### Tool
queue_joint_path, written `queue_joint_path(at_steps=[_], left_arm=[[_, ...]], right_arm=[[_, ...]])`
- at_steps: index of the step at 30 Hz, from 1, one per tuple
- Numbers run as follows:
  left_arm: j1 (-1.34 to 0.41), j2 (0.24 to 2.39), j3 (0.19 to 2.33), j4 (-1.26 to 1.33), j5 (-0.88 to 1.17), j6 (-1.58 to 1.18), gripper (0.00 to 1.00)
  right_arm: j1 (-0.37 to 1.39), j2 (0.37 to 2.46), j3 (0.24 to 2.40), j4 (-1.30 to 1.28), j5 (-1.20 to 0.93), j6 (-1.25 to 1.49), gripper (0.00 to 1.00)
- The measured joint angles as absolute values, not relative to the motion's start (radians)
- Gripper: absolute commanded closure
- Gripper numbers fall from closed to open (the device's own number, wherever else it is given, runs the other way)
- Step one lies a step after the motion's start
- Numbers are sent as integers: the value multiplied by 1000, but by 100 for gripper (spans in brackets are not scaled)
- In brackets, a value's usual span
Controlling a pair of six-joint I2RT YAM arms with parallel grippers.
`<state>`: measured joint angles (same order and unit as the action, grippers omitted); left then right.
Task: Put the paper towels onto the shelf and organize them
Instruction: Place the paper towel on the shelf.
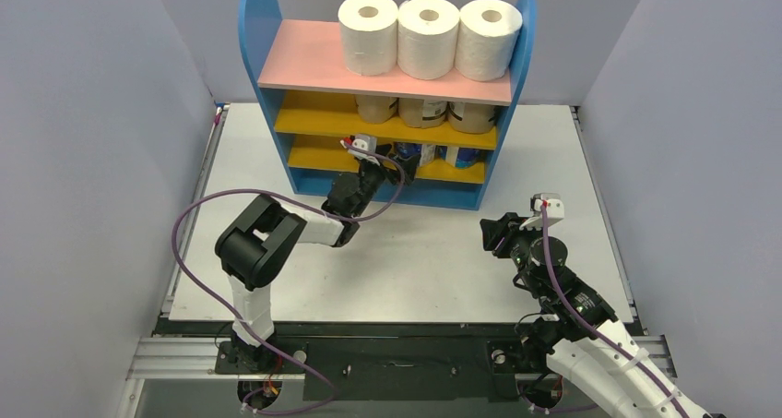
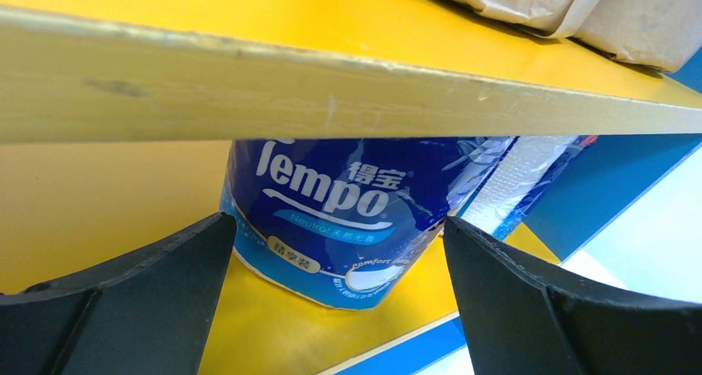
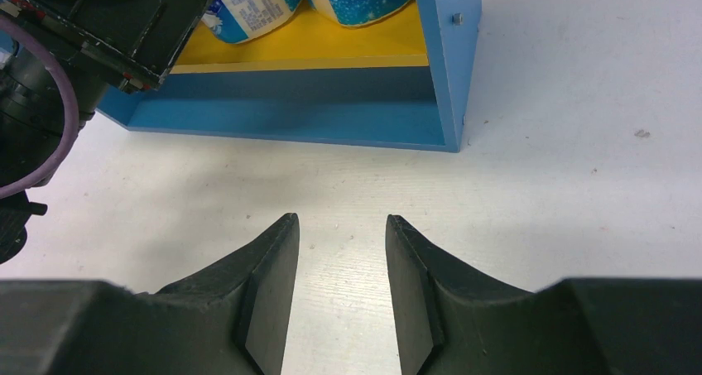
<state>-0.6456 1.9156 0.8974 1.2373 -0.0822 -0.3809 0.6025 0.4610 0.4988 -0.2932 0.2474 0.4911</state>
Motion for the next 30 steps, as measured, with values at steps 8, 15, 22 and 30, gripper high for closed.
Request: queue_joint_path(at_steps=[8, 15, 22, 30], left_arm=[[-654, 1923, 906, 1236, -82, -381, 4], [-661, 1929, 919, 1230, -82, -381, 4], [-668, 1930, 921, 1227, -82, -381, 4], [-669, 1930, 921, 1227, -82, -381, 4]], right_arm=[[603, 461, 499, -293, 249, 491, 61], [603, 461, 499, -293, 249, 491, 61], [603, 461, 499, -293, 249, 491, 61], [603, 461, 499, -293, 249, 491, 61]])
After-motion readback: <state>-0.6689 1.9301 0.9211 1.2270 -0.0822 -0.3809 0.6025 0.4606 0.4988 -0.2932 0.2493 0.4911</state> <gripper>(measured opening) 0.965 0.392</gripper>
